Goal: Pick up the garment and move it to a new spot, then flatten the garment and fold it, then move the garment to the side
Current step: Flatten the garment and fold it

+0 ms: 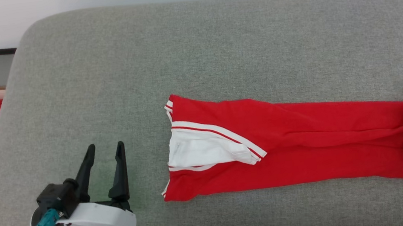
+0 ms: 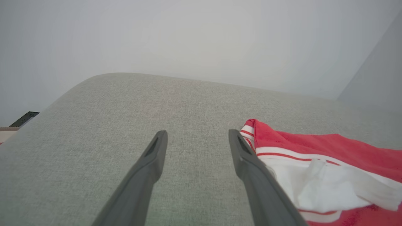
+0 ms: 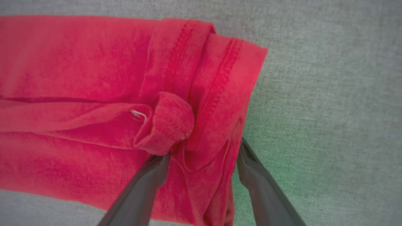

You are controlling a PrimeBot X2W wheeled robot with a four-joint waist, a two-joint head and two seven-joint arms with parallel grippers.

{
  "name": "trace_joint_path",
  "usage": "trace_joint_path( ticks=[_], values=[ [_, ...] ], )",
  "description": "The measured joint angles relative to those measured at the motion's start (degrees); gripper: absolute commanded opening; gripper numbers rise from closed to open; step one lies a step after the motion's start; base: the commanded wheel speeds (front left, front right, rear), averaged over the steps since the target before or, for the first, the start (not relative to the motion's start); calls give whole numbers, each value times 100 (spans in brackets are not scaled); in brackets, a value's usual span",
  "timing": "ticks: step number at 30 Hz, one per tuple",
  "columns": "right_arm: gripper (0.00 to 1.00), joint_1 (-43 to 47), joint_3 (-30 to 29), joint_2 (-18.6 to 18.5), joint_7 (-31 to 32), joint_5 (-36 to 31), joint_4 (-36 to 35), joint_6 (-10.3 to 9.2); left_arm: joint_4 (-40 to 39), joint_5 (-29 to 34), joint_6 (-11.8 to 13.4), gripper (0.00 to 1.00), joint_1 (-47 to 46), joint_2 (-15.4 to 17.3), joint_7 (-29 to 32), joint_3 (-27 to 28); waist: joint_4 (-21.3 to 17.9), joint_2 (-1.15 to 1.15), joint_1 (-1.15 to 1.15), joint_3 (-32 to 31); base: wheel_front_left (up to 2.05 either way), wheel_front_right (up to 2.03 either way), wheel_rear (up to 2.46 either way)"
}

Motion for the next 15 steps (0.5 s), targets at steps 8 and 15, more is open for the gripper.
trace_joint_path(
  ticks=[8, 15],
  values=[
    [0, -36, 74, 3, -155, 33, 48, -1, 140, 300, -221, 100, -12, -235, 0, 355, 22, 0, 0, 31, 0, 0, 0],
    [0, -107, 138, 82, -355, 69, 134, 0, 140, 425, -342, 100, -20, -363, 0, 571, -48, 0, 0, 23, 0, 0, 0]
  ],
)
